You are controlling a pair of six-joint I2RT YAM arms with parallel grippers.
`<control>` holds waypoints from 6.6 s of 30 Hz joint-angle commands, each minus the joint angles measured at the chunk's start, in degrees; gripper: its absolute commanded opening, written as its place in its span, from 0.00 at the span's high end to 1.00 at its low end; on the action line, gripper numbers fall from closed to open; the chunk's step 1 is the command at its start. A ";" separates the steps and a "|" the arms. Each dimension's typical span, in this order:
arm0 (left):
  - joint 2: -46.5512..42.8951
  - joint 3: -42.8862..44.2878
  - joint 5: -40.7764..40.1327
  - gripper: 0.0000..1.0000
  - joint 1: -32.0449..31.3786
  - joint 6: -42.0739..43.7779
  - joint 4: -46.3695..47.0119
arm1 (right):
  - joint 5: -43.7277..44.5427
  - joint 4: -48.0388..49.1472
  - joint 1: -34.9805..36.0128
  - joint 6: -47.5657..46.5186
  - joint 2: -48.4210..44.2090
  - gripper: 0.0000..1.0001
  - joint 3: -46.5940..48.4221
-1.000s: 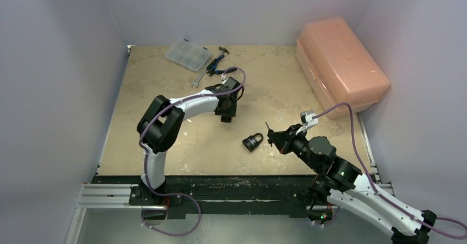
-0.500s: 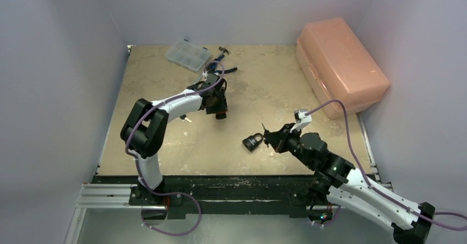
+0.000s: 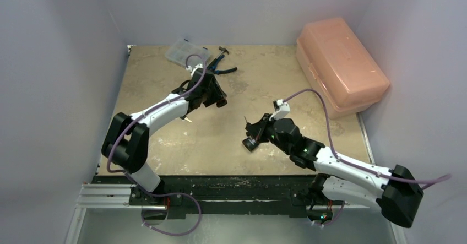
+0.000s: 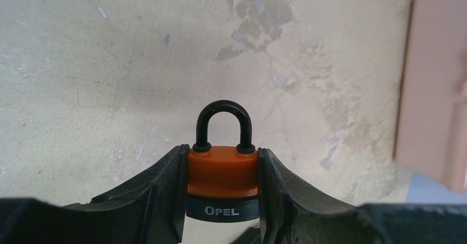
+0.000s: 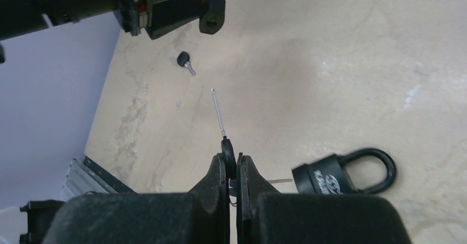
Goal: Unlock with the key
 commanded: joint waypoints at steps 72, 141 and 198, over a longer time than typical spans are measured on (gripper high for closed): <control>-9.77 -2.37 4.03 1.00 3.92 -13.81 7.83 | -18.61 17.88 -9.50 0.68 33.37 1.00 22.45; -8.72 -0.55 0.96 1.00 2.78 -13.63 2.80 | -15.03 14.78 -11.56 4.40 36.15 1.00 28.91; -7.66 -0.52 5.35 1.00 2.60 -14.31 3.92 | -17.22 12.21 -11.12 9.96 39.80 1.00 35.85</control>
